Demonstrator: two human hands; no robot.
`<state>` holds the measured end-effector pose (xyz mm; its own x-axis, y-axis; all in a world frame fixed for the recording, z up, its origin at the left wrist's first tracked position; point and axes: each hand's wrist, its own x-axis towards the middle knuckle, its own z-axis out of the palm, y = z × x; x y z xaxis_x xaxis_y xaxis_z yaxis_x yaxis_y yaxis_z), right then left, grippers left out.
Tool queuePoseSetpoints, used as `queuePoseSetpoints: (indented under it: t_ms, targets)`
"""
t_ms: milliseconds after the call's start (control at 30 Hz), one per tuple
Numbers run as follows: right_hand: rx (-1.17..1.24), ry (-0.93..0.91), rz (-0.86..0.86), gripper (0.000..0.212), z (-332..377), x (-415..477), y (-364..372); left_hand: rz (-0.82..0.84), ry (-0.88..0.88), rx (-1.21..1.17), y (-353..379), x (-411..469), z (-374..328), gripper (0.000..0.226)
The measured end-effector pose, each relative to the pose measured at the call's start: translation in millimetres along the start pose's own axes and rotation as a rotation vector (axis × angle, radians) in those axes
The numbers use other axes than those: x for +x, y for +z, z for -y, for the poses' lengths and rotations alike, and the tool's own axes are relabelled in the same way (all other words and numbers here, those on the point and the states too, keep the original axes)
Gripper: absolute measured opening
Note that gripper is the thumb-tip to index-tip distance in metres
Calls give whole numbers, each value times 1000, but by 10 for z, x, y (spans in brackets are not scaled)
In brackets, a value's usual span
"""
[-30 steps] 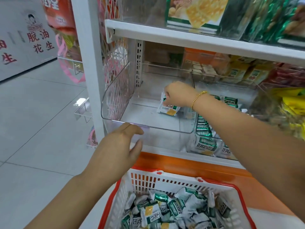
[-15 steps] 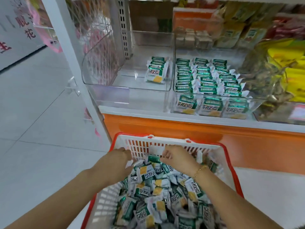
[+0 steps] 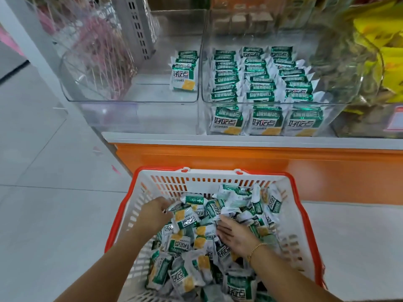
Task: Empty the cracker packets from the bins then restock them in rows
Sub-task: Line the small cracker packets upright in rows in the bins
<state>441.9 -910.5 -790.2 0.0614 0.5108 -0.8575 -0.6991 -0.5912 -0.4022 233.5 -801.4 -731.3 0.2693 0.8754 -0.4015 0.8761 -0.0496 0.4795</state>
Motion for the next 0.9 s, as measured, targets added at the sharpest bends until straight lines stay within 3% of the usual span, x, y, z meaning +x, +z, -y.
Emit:
queuePoseSetpoints:
  t_ms: [167, 333, 433, 533, 633, 733, 833, 900]
  targets:
    - [-11, 12, -47, 26, 10, 124, 117, 77, -26, 46, 351, 179, -61, 35]
    - [-39, 41, 10, 25, 57, 147, 160, 146, -43, 147, 444, 232, -122, 42]
    - [-9, 35, 54, 19, 105, 98, 179, 201, -44, 188, 432, 174, -183, 11]
    - [61, 39, 57, 21, 113, -7, 218, 218, -52, 167, 419, 106, -173, 33]
    - [32, 51, 67, 22, 103, -133, 269, 207, -75, 163, 275, 19, -160, 32]
    - [-108, 73, 194, 6, 214, -332, 338, 208, -130, 56, 10, -51, -148, 28]
    - [-453, -45, 276, 21, 487, -615, 400, 203, -191, -101, -347, -185, -197, 31]
    - [-743, -188, 280, 25, 727, -887, 465, 284, -138, -119, -589, -320, -269, 13]
